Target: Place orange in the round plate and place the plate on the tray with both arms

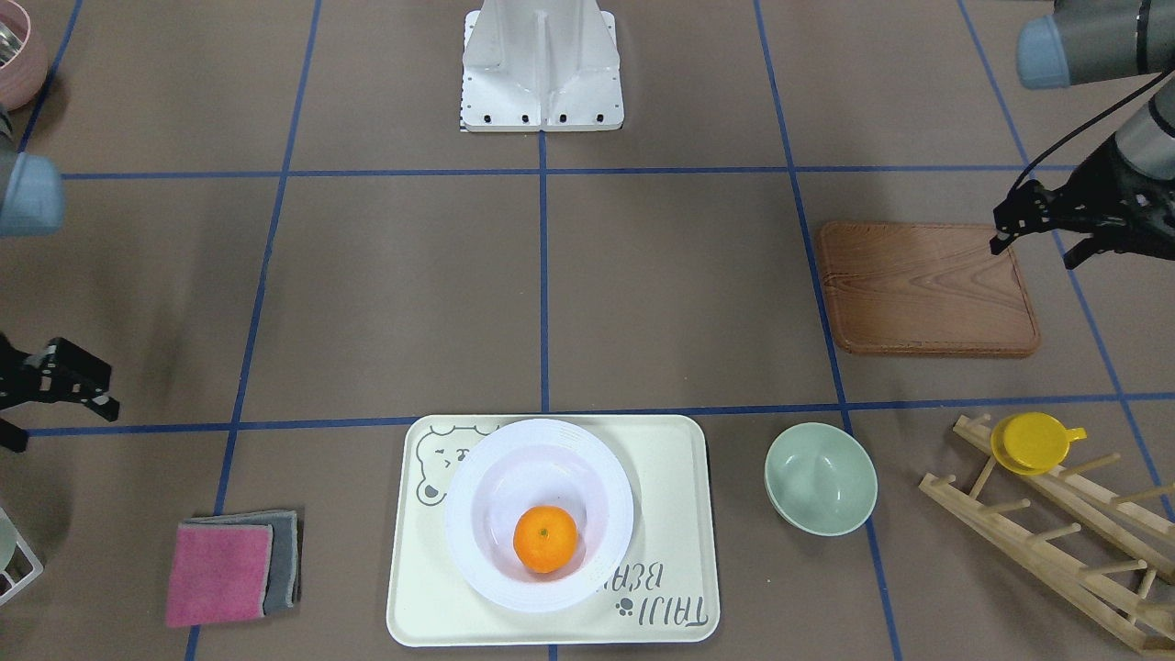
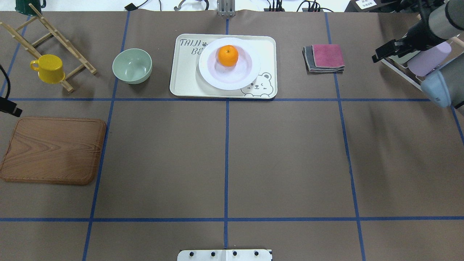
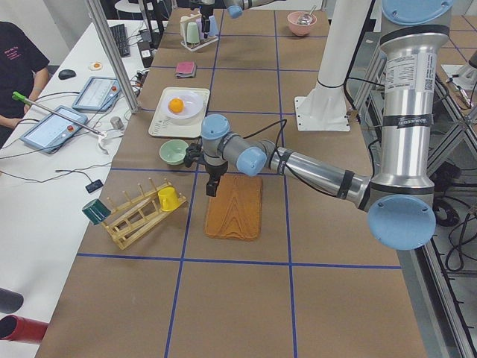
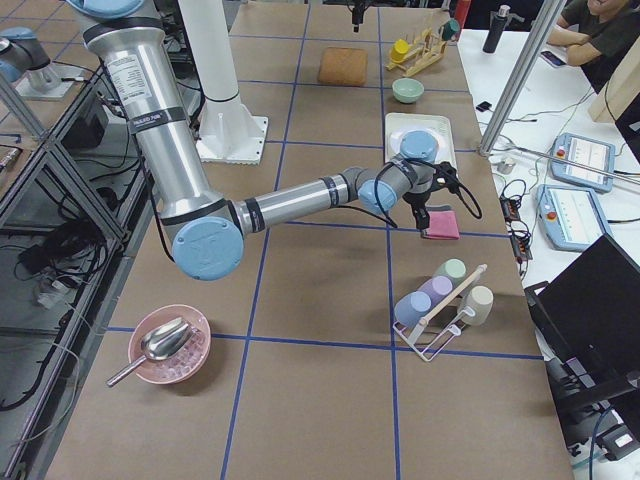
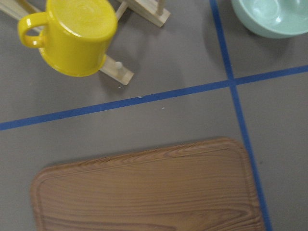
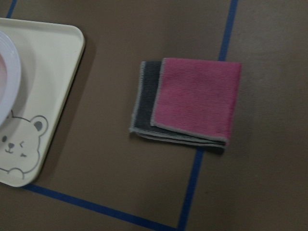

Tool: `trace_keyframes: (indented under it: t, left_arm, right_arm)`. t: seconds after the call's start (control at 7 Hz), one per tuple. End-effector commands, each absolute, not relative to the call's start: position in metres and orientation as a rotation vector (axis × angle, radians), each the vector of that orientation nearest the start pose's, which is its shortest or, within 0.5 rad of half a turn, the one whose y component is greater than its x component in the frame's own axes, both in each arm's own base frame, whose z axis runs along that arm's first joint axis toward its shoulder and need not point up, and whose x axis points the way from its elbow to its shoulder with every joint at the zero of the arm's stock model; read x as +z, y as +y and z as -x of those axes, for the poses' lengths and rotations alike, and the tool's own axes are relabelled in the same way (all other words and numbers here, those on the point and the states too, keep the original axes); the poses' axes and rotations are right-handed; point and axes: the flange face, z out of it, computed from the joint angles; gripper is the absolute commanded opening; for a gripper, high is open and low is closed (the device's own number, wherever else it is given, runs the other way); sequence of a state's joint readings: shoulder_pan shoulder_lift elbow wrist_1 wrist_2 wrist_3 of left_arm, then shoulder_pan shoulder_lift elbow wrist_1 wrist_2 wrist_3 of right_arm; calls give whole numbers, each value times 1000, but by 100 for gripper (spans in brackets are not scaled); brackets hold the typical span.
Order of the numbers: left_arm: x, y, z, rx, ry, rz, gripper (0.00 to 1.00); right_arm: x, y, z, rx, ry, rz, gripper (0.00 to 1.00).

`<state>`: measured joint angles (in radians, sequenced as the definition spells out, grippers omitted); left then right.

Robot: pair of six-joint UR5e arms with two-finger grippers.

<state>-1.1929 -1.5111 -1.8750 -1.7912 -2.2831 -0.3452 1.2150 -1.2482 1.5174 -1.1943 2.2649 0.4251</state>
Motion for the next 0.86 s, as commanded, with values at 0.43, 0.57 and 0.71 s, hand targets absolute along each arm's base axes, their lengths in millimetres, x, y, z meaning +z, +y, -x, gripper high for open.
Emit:
trace_keyframes:
  t: [0.43,0.57,0.71]
  left_arm:
    - [608,-460,-50,174,755,-97,99]
    - [612,-460,-46,160,755,-91,99]
    - [615,-459,-43,151,755,-86,99]
  right_arm:
    - [634,-510,8,-126,-702,-22,100]
    - [644,-500,1,-106,-712,-5,100]
    - [647,-494,-5,-87,-742,5,100]
